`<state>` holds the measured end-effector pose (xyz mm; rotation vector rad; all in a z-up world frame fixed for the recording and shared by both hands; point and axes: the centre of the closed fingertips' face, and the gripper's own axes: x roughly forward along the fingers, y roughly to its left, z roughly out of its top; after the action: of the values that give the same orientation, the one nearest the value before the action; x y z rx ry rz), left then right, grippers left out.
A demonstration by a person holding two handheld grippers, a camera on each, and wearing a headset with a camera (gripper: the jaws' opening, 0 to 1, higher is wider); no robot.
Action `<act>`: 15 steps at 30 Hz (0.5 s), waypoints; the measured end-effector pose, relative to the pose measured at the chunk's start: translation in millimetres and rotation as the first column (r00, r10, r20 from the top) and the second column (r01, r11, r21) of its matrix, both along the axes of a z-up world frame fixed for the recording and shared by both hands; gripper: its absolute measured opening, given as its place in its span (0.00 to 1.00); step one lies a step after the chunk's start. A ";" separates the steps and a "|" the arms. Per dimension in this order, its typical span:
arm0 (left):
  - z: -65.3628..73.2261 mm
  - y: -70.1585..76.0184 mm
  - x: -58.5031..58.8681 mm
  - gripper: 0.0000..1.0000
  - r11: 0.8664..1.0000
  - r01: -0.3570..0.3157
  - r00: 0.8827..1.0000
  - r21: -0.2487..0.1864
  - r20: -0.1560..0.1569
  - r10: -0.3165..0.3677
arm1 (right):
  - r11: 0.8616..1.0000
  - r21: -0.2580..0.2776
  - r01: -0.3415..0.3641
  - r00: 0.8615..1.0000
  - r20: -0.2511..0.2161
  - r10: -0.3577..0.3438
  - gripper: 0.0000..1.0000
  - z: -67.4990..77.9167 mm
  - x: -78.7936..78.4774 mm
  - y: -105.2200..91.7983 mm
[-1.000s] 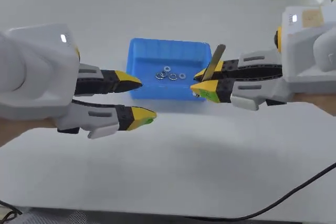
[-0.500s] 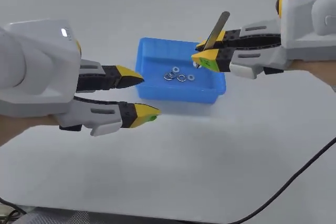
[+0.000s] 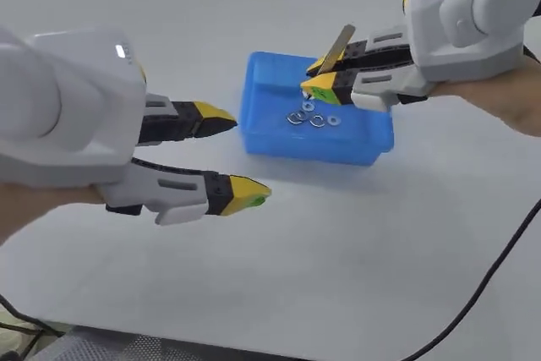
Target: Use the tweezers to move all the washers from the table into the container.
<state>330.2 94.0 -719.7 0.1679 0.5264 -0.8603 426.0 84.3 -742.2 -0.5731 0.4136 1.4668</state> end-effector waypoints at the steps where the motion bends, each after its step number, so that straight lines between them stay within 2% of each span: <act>1: -0.4 1.5 -0.2 0.54 1.000 -0.002 1.000 0.001 -0.002 0.002 | 1.000 -0.007 0.000 1.000 -0.002 0.000 0.10 -3.6 0.2 -0.4; 7: -5.5 10.7 -1.5 0.53 1.000 -0.023 1.000 0.013 -0.017 0.023 | 1.000 -0.016 0.002 1.000 -0.011 -0.002 0.10 -9.3 0.9 -1.3; 15: -6.7 9.8 -3.1 0.53 1.000 -0.025 0.999 0.012 -0.027 0.026 | 0.999 -0.046 0.003 1.000 -0.022 -0.004 0.10 -21.2 7.6 -2.2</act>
<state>327.2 103.8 -726.5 0.1602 0.5579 -0.8356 433.6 82.1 -763.4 -0.5924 0.4663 1.4647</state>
